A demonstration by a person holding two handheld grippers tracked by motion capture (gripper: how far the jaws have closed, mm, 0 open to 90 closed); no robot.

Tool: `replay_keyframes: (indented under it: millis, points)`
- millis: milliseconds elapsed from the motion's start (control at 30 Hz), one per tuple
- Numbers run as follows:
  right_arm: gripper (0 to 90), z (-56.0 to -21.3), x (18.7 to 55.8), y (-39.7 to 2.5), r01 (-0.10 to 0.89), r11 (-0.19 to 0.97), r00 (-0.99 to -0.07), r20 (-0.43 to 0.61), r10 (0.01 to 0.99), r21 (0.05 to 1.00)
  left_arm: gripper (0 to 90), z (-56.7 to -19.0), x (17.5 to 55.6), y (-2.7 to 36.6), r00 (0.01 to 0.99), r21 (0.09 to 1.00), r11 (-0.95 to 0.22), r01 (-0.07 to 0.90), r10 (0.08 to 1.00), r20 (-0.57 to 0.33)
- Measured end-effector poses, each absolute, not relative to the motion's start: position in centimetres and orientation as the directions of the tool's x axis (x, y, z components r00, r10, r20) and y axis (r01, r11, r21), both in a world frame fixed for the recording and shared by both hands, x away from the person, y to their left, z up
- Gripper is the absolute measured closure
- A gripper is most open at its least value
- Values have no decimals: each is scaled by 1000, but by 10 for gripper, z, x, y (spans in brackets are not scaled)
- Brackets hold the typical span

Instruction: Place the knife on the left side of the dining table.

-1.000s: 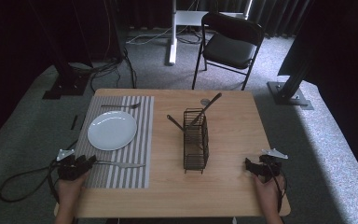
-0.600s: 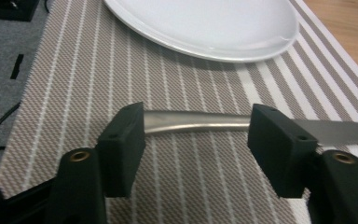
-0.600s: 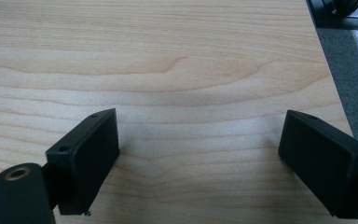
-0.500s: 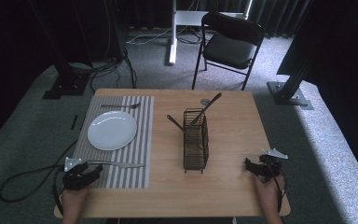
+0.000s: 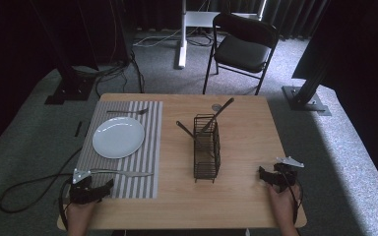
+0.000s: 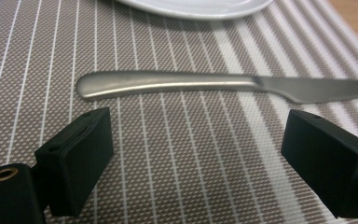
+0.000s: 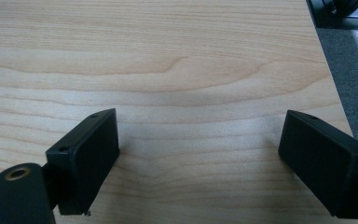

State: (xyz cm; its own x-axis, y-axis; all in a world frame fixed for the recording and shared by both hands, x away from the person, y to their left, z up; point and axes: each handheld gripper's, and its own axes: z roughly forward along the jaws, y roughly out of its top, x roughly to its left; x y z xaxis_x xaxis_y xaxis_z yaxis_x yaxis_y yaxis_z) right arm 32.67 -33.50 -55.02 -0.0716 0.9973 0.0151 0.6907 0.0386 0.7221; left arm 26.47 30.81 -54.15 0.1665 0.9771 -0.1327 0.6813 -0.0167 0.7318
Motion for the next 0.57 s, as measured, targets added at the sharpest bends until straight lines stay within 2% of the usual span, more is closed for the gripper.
replay_keyframes:
  millis: [67,133,567]
  points:
    - [116,-550,327,-335,691,39,-72,15,997,722,91,-542,265,308,158,727,-19,687,980,-123]
    - [116,-550,327,-335,691,39,-72,15,997,722,0,-542,265,308,143,719,-7,695,981,-128]
    - [116,-550,327,-335,691,39,-71,15,997,722,0,-542,258,306,101,730,-46,681,994,-33]
